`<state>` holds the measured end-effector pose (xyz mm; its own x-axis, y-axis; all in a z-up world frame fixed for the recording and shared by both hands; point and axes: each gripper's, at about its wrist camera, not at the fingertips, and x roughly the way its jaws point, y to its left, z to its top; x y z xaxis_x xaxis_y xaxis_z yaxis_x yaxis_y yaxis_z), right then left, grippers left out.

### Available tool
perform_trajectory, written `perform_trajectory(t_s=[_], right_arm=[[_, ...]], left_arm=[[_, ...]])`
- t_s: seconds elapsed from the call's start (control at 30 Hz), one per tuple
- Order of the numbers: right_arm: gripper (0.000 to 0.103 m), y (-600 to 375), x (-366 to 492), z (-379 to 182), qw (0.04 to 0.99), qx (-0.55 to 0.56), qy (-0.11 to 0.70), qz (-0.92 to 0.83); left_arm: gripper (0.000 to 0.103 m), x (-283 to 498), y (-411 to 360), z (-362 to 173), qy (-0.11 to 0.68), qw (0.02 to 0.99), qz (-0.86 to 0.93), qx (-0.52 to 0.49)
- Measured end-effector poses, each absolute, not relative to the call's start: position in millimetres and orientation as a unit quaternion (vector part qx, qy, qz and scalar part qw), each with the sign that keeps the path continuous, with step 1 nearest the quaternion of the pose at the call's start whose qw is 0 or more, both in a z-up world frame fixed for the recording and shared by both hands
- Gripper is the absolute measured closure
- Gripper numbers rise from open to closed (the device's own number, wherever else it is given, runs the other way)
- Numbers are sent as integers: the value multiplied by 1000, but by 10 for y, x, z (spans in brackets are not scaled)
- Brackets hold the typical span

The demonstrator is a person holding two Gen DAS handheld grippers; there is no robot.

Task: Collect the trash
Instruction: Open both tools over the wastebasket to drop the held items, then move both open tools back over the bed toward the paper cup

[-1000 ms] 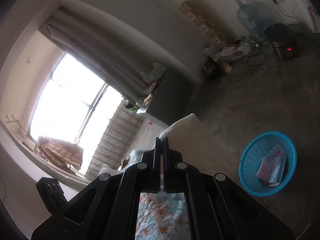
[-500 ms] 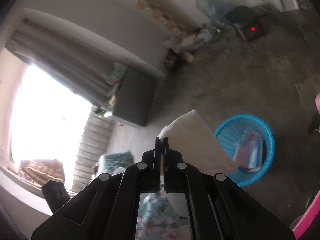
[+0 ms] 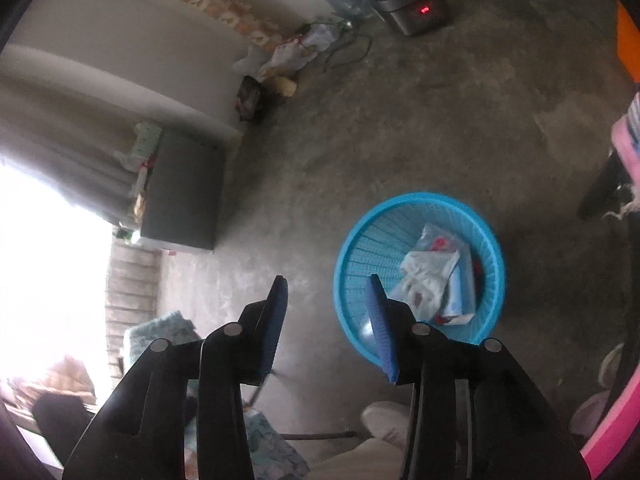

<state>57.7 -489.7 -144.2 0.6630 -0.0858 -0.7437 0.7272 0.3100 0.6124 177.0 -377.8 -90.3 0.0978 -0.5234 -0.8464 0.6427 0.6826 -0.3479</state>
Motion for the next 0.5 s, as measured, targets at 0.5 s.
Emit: perform_trajectory(t_s=[0.5], right_arm=[[27, -3844, 886, -324, 856, 383, 289, -193]], left_arm=[[20, 1558, -2693, 392, 437, 807, -397, 0]])
